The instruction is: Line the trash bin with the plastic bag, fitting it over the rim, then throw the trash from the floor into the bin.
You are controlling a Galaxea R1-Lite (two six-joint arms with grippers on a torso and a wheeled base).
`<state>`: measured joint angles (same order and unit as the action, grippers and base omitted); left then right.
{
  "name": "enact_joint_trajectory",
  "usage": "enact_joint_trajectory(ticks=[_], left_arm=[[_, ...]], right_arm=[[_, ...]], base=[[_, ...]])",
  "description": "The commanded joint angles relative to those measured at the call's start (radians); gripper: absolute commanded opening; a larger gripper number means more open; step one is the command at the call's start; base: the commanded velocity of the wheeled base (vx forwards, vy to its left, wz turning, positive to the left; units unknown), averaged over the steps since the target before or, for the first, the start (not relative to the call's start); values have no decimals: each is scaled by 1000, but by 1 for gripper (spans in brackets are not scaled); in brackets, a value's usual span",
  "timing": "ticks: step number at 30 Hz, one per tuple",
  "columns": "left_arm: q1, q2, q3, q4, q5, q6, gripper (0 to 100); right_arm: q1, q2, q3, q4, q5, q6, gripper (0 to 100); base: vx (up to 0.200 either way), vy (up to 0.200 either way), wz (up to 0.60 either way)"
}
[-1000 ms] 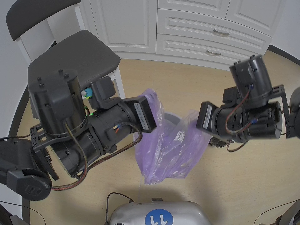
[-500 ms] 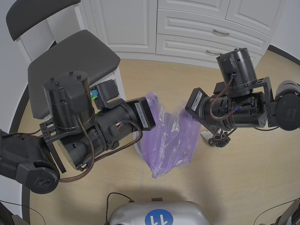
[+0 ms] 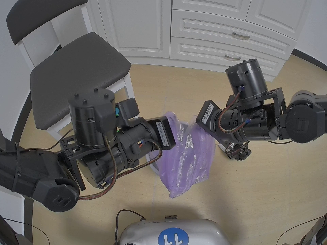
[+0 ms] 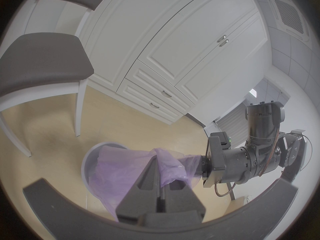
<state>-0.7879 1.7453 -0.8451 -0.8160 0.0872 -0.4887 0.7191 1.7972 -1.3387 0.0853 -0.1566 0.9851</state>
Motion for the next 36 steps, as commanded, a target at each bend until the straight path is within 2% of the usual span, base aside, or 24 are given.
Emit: enact_joint_trajectory(ticks=[1,12,15,17,30,36], left_arm=[[21,66,-5,-17,0,-11,0],[90,267,-75,-66,-53,-108,0],[119,434,-181,-132,-55,-202,0],[121,480,-218,-135,-55,-223,0],[151,525,-229,-143,-55,-232,0],[193,497,-216,-124,-61,-215,0]], right_arm=[[-17,71,-8,-29,2,15,0],[-69,244,-13,-133,3,29,0],[-98,304,-19,-187,8,37,0],[-110,335,-17,-219,6,41,0],[-141,381,-17,-266,11,41,0],[-150,373,-10,-268,-6,24,0]], base=[[0,0,0],[0,0,0],[0,0,0],[0,0,0],[0,0,0],[0,0,0]])
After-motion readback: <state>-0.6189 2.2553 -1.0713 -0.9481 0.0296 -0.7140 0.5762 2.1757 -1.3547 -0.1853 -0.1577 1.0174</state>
